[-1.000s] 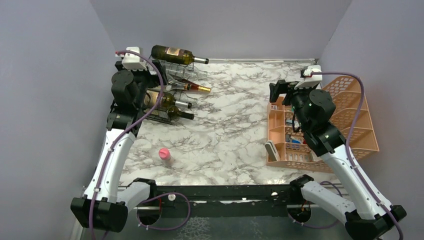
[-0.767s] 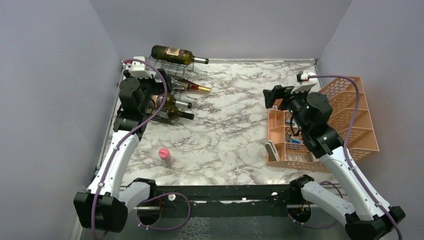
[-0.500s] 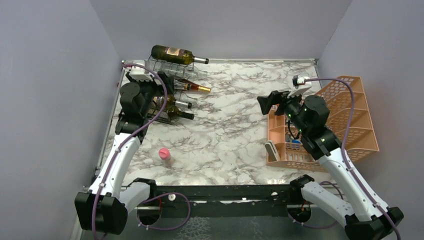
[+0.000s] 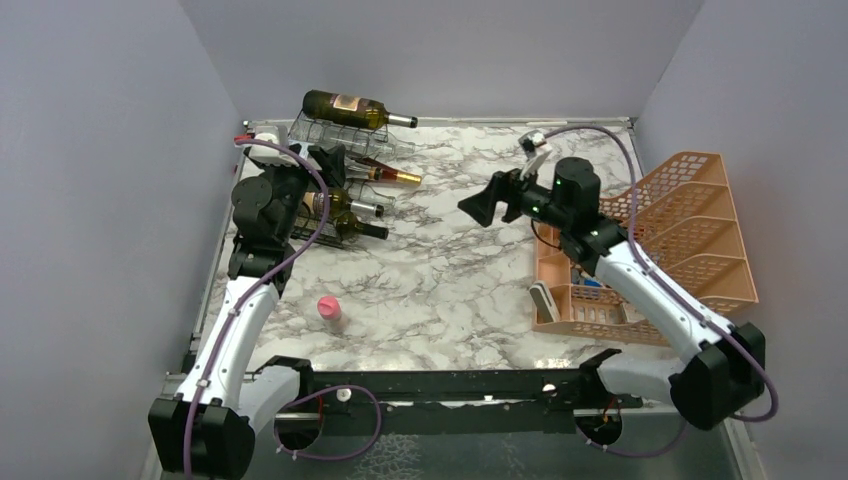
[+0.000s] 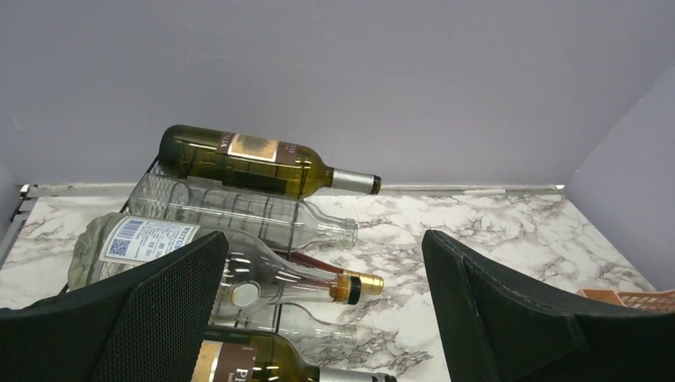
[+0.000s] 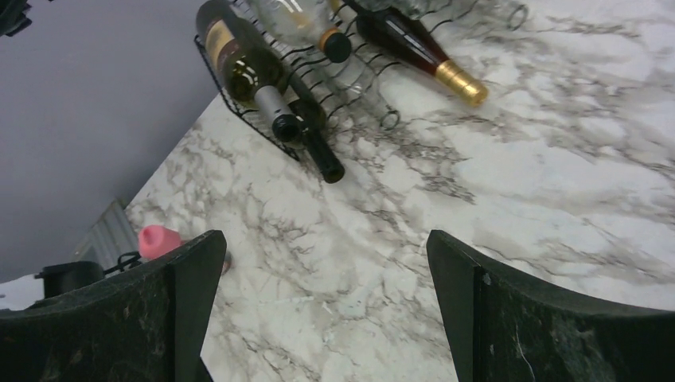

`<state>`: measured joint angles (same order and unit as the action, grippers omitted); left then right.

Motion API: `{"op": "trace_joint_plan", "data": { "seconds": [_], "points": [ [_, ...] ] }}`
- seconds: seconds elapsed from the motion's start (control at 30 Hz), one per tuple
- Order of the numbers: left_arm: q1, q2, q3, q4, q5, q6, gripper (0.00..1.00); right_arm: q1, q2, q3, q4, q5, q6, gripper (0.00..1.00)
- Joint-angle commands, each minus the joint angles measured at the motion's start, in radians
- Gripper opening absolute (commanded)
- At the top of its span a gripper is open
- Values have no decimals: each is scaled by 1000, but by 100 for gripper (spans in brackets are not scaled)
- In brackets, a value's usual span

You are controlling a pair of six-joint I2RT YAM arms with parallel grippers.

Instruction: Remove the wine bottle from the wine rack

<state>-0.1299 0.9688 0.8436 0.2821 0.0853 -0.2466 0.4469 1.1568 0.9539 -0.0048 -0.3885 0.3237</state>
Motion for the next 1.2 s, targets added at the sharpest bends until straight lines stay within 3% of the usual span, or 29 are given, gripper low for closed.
{"op": "trace_joint_plan", "data": {
  "seconds": [0.0,0.3,0.53,0.77,0.9,1.17],
  "points": [
    [19,9,5,52,86,-8,99,76,142,76,129,-103,98,100],
    [53,44,8,74,162,-65,99,214,510,232,249,-27,429,100],
    [75,68,17,82,227,-87,99,266,687,253,427,-7,620,97],
    [77,81,12,103,260,-116,99,284,827,295,550,-16,766,96],
    [80,84,12,111,279,-131,99,300,903,318,679,-28,851,86],
    [92,89,7,124,286,-150,99,367,951,344,742,180,931,82]
  ]
}}
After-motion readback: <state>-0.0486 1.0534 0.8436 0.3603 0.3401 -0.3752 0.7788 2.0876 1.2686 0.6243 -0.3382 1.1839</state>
